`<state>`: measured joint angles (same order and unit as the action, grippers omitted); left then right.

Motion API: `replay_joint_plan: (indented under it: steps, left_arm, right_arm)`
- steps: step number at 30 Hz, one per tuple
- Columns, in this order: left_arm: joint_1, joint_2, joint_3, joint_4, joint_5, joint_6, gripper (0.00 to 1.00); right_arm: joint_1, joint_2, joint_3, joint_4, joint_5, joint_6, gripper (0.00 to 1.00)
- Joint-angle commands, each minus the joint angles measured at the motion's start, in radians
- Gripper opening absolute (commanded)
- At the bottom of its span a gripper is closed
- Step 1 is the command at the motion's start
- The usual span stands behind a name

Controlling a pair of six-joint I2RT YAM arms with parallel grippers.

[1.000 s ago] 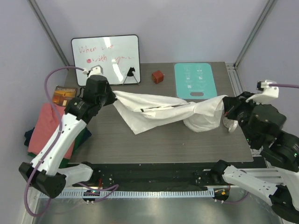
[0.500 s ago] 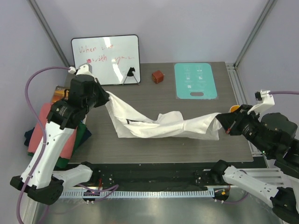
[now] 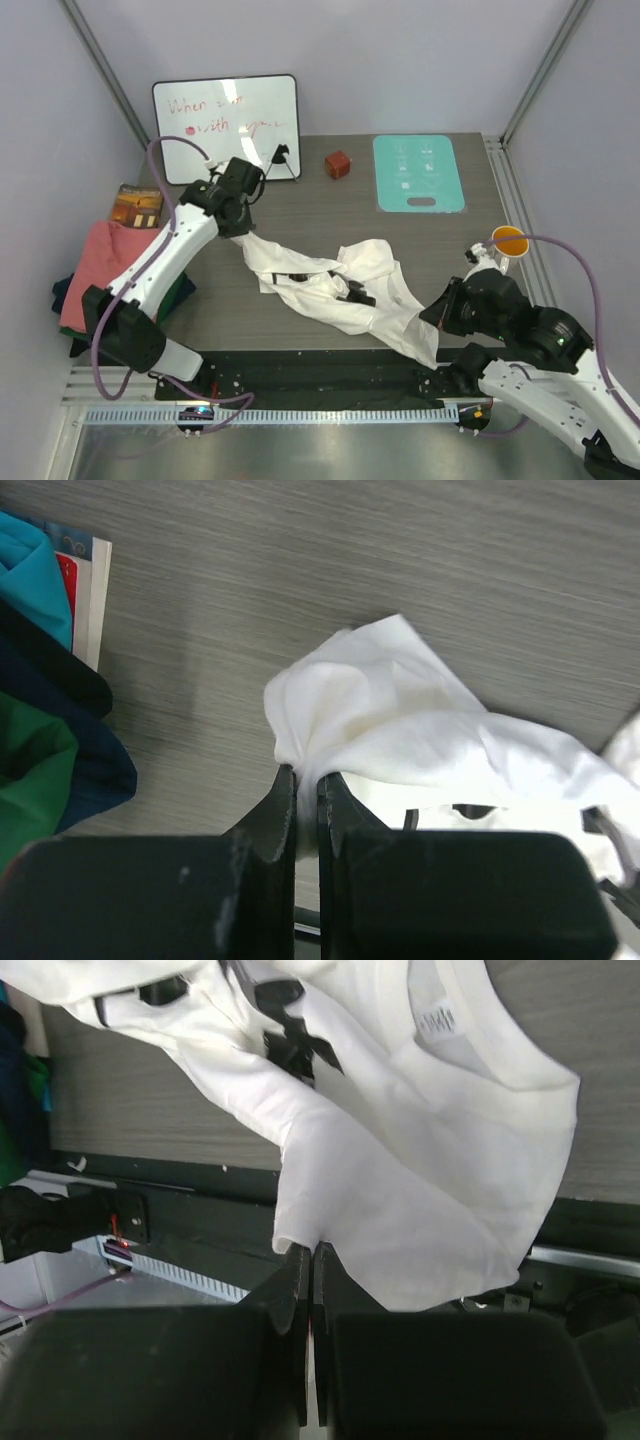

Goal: Fold and stack the t-shirts

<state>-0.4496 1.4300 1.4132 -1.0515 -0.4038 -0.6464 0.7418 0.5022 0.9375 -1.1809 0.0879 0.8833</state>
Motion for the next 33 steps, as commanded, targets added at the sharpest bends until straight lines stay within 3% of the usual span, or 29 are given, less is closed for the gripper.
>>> replay_joint_plan:
  steps: [1, 8, 9, 11, 13, 15, 17, 20, 26, 29, 33]
  left_arm:
    - [0.002, 0.093, 0.006, 0.022, -0.059, 0.011, 0.0]
    - [0.003, 0.268, 0.055, 0.044, -0.066, 0.044, 0.0]
    - [0.003, 0.291, 0.065, 0.039, -0.075, 0.048, 0.0]
    - [0.006, 0.309, 0.069, 0.042, -0.082, 0.06, 0.0]
    - [0.012, 0.323, 0.063, 0.044, -0.092, 0.073, 0.0]
    - [0.02, 0.323, 0.047, 0.056, -0.093, 0.082, 0.0]
    - [0.023, 0.314, 0.036, 0.068, -0.092, 0.09, 0.0]
    - [0.028, 0.303, 0.023, 0.088, -0.079, 0.094, 0.0]
    - [0.028, 0.281, -0.014, 0.111, -0.066, 0.1, 0.0]
    - [0.028, 0.25, -0.06, 0.142, -0.047, 0.099, 0.0]
    - [0.028, 0.233, -0.083, 0.157, -0.047, 0.099, 0.0]
  right_arm:
    - [-0.002, -0.025, -0.121, 0.093, -0.123, 0.085, 0.01]
    - [-0.002, 0.048, -0.363, 0.282, -0.252, 0.114, 0.02]
    - [-0.004, 0.067, -0.377, 0.303, -0.263, 0.094, 0.08]
    - [-0.002, 0.12, -0.365, 0.299, -0.255, 0.062, 0.28]
    - [-0.002, 0.142, -0.313, 0.256, -0.185, 0.017, 0.3]
    - [-0.002, 0.157, -0.192, 0.203, -0.104, -0.015, 0.38]
    - [-0.002, 0.176, -0.064, 0.176, 0.053, -0.072, 0.55]
    - [-0.002, 0.255, 0.047, 0.176, 0.201, -0.176, 0.62]
    - [-0.007, 0.562, 0.101, 0.317, 0.309, -0.342, 0.63]
    - [-0.042, 0.689, 0.067, 0.491, 0.29, -0.375, 0.64]
    - [-0.105, 0.837, 0.066, 0.599, 0.279, -0.397, 0.64]
